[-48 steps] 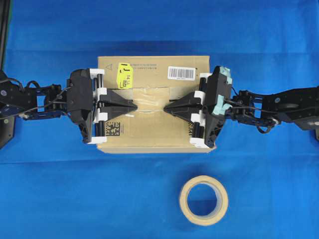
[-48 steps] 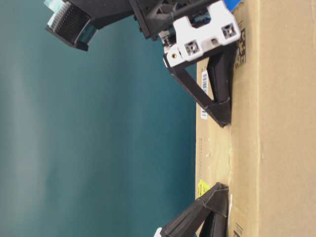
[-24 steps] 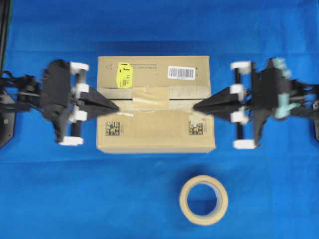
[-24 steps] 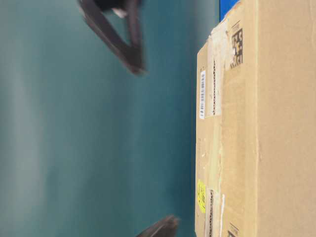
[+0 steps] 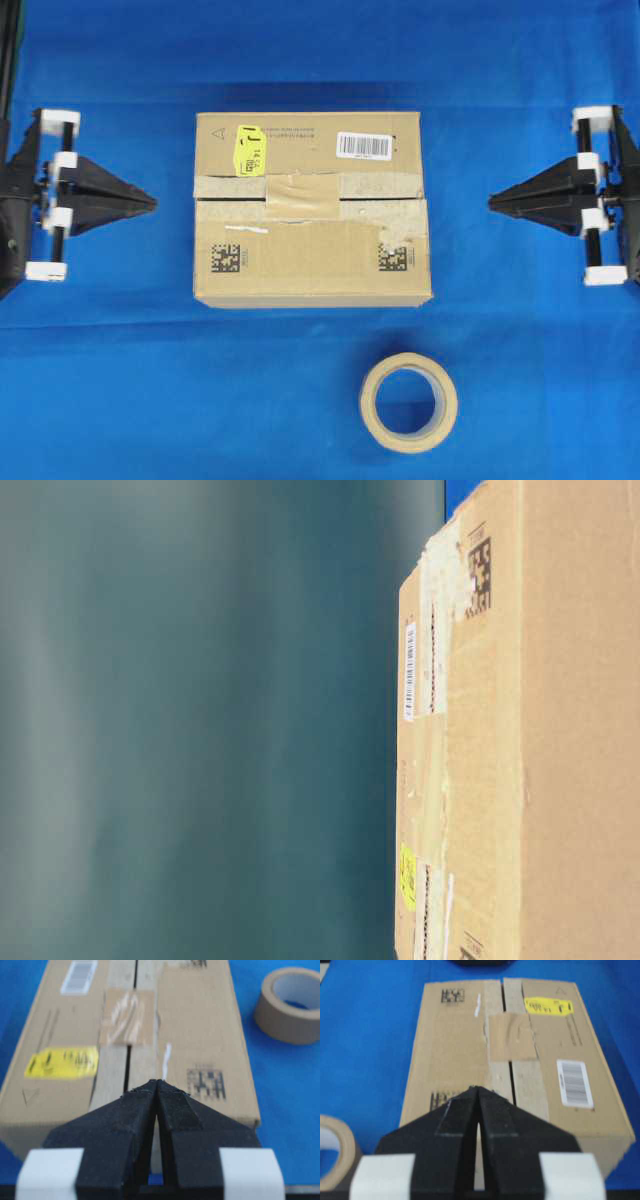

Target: Apply tape along the seams of the closed cardboard box to seal it securely.

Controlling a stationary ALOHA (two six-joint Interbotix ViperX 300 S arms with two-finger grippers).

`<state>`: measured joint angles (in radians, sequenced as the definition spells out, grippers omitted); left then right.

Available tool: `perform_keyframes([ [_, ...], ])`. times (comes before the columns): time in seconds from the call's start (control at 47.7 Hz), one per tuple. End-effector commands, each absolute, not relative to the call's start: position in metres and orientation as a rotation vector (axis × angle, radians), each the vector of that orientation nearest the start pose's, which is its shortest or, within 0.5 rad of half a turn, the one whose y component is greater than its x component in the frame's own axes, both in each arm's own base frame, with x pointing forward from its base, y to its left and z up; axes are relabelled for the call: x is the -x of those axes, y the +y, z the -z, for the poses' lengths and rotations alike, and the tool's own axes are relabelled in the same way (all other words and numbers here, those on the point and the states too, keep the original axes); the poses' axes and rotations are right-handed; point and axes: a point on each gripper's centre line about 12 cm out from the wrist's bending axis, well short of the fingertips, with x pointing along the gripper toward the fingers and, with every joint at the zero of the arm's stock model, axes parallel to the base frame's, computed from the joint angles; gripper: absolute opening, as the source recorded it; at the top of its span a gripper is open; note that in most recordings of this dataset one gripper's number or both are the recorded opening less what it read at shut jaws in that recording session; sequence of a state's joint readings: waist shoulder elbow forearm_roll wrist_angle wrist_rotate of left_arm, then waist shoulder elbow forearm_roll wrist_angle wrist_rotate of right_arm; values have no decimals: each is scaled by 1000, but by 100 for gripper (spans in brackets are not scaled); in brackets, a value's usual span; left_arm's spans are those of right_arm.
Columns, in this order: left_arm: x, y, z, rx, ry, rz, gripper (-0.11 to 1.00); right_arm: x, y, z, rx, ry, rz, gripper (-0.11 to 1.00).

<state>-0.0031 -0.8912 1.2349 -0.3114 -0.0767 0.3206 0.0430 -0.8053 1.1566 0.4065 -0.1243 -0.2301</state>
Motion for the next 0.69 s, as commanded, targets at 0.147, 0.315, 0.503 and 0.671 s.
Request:
perform_keyframes([
  [0.147,-184,1,-216,-11,295,-9,0,-206,-1,-222,-160,277,49,-1],
  [0.315,-174,0,-202,-8,323,-3,0,-200,-1,-205,-156,323,53,-1],
  [0.503,-168,0,-193,-7,330,-3,0,-196,-1,-193,-159,358,57,-1],
  [0.671,-168,0,-193,-7,330,-3,0,-196,-1,-192,-159,363,58,-1],
])
